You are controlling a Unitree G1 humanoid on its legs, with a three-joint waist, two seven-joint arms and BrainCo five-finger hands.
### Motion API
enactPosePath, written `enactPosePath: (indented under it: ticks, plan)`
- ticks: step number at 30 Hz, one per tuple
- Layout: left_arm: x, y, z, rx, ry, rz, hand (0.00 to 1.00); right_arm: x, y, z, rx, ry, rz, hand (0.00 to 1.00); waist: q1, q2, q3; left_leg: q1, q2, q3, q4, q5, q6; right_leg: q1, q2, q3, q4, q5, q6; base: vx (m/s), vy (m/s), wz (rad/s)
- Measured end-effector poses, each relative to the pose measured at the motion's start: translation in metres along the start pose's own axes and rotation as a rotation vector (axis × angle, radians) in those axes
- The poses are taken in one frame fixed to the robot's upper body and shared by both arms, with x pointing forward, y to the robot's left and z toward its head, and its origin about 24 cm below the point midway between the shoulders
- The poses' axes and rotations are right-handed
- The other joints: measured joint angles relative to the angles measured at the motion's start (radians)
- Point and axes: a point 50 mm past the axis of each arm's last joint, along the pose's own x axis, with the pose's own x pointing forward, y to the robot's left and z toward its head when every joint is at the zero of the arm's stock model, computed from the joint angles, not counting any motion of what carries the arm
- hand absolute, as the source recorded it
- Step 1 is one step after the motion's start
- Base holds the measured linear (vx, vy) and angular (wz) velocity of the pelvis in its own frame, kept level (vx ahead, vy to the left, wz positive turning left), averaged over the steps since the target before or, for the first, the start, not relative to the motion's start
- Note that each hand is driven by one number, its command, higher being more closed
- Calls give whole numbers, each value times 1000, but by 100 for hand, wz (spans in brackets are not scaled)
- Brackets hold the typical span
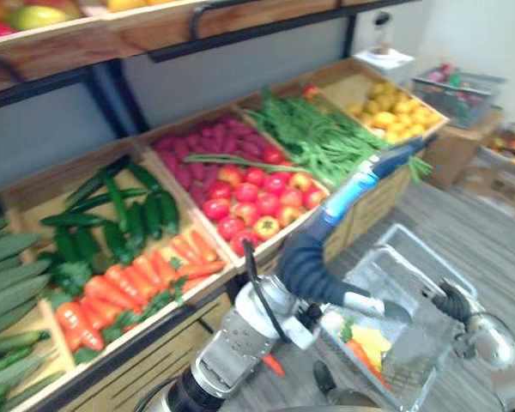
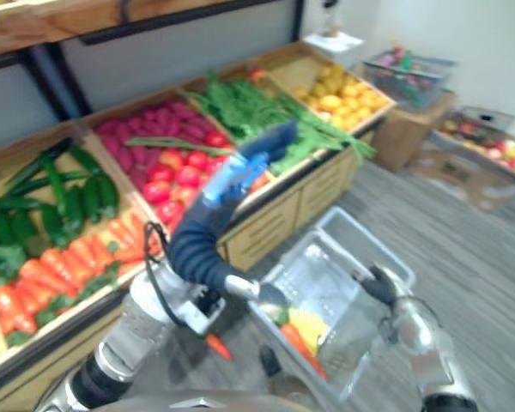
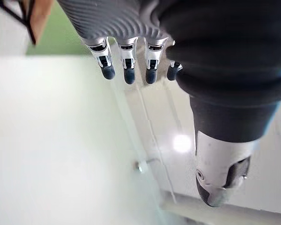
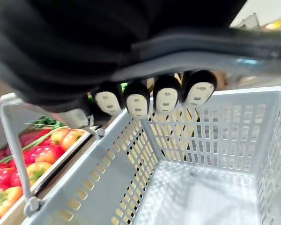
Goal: Pick vegetable in the basket
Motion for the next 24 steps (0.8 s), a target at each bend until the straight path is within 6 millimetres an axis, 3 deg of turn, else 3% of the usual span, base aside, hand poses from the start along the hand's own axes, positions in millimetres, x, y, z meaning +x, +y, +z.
enactPosePath:
  ticks: [5,10,15,19,24]
  plan:
    - [-19,45,3,194,73,195,0,-30,27,-68,270,344,-77,100,23,-11,-1,-94,-75,-185,-43,38,42,24,-97,-151,-23,-5,2,-73,33,99]
    - [-45,82,9,400,170,355,0,-64,66,-104,483,597,-109,100,28,-28,-10,-152,-141,-327,-106,92,69,40,-157,-274,-30,-40,1,-35,5,95]
    - [-73,116,20,645,287,506,0,-89,90,-123,556,767,-97,100,46,-56,-15,-183,-194,-415,-193,160,82,39,-194,-356,-42,-45,7,9,-6,59]
    - [-96,144,23,834,384,633,0,-107,107,-130,650,877,-135,100,39,-67,-22,-199,-224,-493,-257,216,95,41,-210,-432,-40,-43,10,39,-9,58]
    - [-157,168,11,1018,708,787,0,-109,124,-125,688,909,-130,100,38,-87,-28,-183,-232,-535,-302,249,98,61,-210,-463,-41,-47,4,16,0,24]
